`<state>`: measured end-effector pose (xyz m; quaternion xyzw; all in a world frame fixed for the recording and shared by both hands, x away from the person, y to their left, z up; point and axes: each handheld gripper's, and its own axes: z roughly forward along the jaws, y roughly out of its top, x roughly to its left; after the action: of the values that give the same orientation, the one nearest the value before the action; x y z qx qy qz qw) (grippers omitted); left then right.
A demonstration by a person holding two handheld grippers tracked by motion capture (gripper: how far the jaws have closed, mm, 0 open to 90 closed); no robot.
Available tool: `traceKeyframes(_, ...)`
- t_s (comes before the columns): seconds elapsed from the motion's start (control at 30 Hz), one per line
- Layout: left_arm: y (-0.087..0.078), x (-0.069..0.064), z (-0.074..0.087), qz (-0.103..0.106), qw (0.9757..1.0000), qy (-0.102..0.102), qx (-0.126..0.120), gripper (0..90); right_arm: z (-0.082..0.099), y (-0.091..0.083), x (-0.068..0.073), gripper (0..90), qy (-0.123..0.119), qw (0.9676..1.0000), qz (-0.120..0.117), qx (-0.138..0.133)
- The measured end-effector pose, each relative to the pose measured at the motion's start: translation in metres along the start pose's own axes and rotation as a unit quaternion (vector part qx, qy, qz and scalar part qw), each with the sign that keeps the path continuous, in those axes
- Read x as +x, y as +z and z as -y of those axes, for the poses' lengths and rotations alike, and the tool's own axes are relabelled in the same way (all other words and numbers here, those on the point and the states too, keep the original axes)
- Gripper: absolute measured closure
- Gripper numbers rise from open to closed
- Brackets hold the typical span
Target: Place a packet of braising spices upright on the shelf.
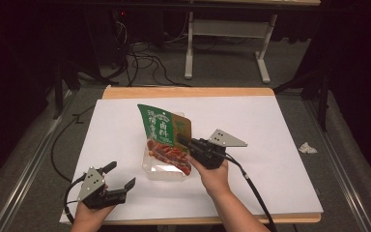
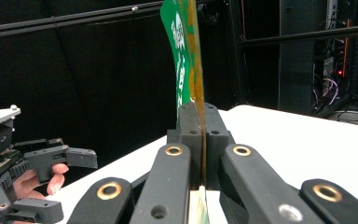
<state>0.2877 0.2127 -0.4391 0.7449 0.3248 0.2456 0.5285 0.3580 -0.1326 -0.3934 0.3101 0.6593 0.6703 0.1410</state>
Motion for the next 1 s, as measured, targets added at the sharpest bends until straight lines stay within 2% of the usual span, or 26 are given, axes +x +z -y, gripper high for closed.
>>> traceKeyframes(0.23, -0.001, 0.000, 0.000, 0.000, 1.0000, 0.000, 0.000, 15.7, 0.003, 0.002, 0.000, 90.0, -0.004, 1.0000, 0.004, 0.006)
traceKeyframes(0.73, 0.000, 0.000, 0.000, 0.000, 1.0000, 0.004, 0.003, 15.7, 0.020, 0.005, -0.004, 90.0, 0.016, 0.9998, 0.010, 0.011)
traceKeyframes(1.0, 0.000, -0.001, 0.000, 0.000, 1.0000, 0.003, 0.001, 15.7, 0.023, 0.004, -0.005, 90.0, 0.014, 0.9997, 0.014, 0.011)
